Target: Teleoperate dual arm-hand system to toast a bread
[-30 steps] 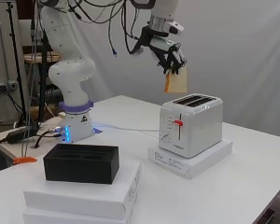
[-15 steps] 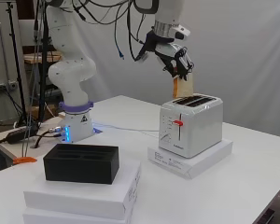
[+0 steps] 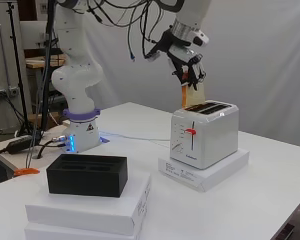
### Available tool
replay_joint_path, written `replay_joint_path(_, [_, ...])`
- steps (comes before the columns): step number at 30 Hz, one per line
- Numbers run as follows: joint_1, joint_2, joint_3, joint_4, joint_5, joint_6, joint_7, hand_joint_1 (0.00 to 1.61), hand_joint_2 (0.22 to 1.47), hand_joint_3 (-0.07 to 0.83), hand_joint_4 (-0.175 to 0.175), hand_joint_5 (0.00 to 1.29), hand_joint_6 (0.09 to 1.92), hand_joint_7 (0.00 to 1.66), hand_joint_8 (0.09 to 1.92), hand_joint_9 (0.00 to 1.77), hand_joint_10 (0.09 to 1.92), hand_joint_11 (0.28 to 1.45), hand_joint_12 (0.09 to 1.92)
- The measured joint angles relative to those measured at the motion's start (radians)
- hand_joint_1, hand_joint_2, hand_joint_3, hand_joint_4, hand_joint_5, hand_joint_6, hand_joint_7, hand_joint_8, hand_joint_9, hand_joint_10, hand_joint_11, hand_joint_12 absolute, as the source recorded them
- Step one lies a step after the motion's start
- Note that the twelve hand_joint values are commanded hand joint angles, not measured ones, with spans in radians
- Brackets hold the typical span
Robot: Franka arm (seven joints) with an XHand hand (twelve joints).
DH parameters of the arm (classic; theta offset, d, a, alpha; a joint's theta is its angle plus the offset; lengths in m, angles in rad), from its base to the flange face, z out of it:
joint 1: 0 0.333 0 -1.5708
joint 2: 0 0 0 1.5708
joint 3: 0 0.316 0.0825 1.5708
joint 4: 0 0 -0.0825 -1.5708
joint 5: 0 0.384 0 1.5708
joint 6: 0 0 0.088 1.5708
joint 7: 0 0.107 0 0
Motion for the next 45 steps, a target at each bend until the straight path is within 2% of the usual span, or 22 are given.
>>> replay_joint_path(4, [-0.003,-0.043,0.002,-0.011,0.011,-0.015,0.011,1.37,1.12,0.001,-0.175,0.72,1.19,1.04,0.82,1.07,1.02,0.77,0.16])
replay_joint_path(5, [-0.003,-0.054,0.003,-0.015,0.014,-0.018,0.014,1.38,1.1,-0.003,-0.175,0.75,1.15,1.08,0.76,1.12,0.96,0.78,0.16])
replay_joint_path(8, [-0.004,-0.099,0.014,-0.029,0.018,0.026,0.026,1.28,1.1,-0.002,-0.175,0.84,1.08,1.2,0.69,1.32,0.34,0.81,0.16])
replay_joint_path(10, [-0.003,-0.106,0.021,-0.032,0.021,0.054,0.033,1.27,1.1,-0.003,-0.171,0.85,1.07,1.22,0.69,1.38,0.17,0.81,0.15])
replay_joint_path(12, [-0.003,-0.089,0.028,-0.032,0.023,0.059,0.043,1.26,1.1,-0.001,-0.166,0.86,1.07,1.22,0.68,1.4,0.11,0.81,0.15])
replay_joint_path(14, [-0.005,-0.069,0.028,-0.034,0.021,0.076,0.06,1.33,1.11,-0.003,-0.172,0.79,1.1,1.12,0.76,1.19,0.69,0.8,0.13])
replay_joint_path(15, [-0.006,-0.063,0.027,-0.036,0.02,0.09,0.073,1.35,1.11,-0.002,-0.174,0.77,1.13,1.08,0.79,1.13,0.85,0.8,0.13])
replay_joint_path(17, [-0.009,-0.047,0.022,-0.033,0.02,0.106,0.091,1.37,1.12,0.0,-0.175,0.74,1.15,1.05,0.82,1.08,0.99,0.8,0.12])
replay_joint_path(23, [-0.019,0.009,-0.006,0.01,0.009,0.123,0.069,1.37,1.12,0.0,-0.175,0.73,1.17,1.04,0.83,1.06,1.03,0.8,0.12])
replay_joint_path(32, [-0.021,0.024,0.0,0.01,0.046,0.114,-0.115,1.38,1.1,0.0,-0.175,0.76,1.17,1.06,0.79,1.1,0.94,0.81,0.1])
replay_joint_path(36, [-0.023,-0.03,0.006,-0.035,0.045,0.138,-0.115,1.37,1.11,0.0,-0.175,0.75,1.22,1.06,0.79,1.1,0.91,0.8,0.09])
replay_joint_path(45, [-0.026,0.01,0.012,-0.061,0.038,0.157,-0.14,1.38,1.1,0.0,-0.175,0.76,1.2,1.08,0.77,1.1,0.9,0.81,0.09])
